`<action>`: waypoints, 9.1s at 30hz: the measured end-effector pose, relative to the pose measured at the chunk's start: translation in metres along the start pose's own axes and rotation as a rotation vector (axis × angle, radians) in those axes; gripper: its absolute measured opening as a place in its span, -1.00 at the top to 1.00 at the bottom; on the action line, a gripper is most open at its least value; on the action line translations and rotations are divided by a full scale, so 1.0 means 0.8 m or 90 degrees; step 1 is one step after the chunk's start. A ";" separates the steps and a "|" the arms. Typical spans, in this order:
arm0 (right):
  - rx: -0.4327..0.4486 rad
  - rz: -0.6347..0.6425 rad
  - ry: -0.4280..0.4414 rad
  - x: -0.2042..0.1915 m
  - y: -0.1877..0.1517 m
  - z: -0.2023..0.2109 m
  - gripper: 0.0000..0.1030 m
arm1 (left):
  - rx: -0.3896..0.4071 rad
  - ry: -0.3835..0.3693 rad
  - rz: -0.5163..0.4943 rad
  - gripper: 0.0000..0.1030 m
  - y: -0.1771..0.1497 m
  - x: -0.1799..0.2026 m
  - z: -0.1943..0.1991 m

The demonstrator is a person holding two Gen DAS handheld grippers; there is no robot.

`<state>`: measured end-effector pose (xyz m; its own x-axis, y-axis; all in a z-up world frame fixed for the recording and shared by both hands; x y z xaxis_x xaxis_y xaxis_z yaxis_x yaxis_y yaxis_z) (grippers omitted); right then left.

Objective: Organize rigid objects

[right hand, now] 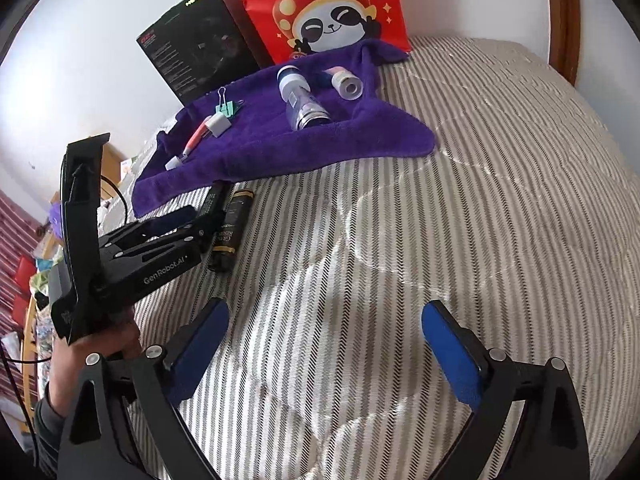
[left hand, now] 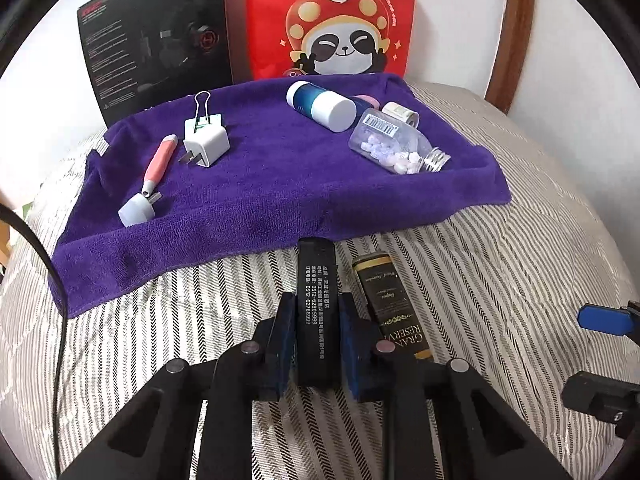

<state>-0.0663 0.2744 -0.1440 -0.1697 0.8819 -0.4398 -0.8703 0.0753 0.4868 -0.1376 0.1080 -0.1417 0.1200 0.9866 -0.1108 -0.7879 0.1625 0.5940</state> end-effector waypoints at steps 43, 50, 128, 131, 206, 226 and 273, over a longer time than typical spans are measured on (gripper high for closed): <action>0.054 0.132 -0.183 -0.114 0.035 -0.115 0.55 | 0.009 -0.042 0.109 0.60 -0.045 -0.138 0.020; 0.037 0.116 -0.128 -0.105 0.036 -0.105 0.55 | 0.007 -0.051 0.113 0.60 -0.044 -0.142 0.022; -0.105 0.298 -0.024 -0.084 0.201 -0.192 0.53 | -0.078 -0.156 -0.115 0.58 0.117 -0.090 -0.089; -0.107 0.290 -0.019 -0.084 0.201 -0.191 0.53 | -0.077 -0.165 -0.107 0.55 0.116 -0.092 -0.089; 0.064 0.045 -0.188 -0.098 -0.014 0.070 -1.00 | -0.041 0.030 0.099 -0.97 -0.073 -0.080 0.148; 0.059 0.054 -0.195 -0.102 -0.019 0.067 -1.00 | -0.027 0.053 0.087 -0.97 -0.076 -0.084 0.154; 0.066 0.056 -0.203 -0.105 -0.024 0.082 -1.00 | -0.023 0.057 0.083 -0.97 -0.081 -0.082 0.162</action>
<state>-0.0051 0.2298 -0.0666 -0.0747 0.9870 -0.1423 -0.8040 0.0248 0.5941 -0.0157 0.0345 -0.0695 -0.0375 0.9937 -0.1060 -0.8149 0.0310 0.5787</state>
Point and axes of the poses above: each gripper's, at about its wrist camera, not at the fingertips, and z roughly against the way its jaws point, x to its right, y to its top, the point moved 5 cm from there along -z, roughly the way its jaws point, and after that the axes turned 8 degrees about y, right-handed, at the moved point
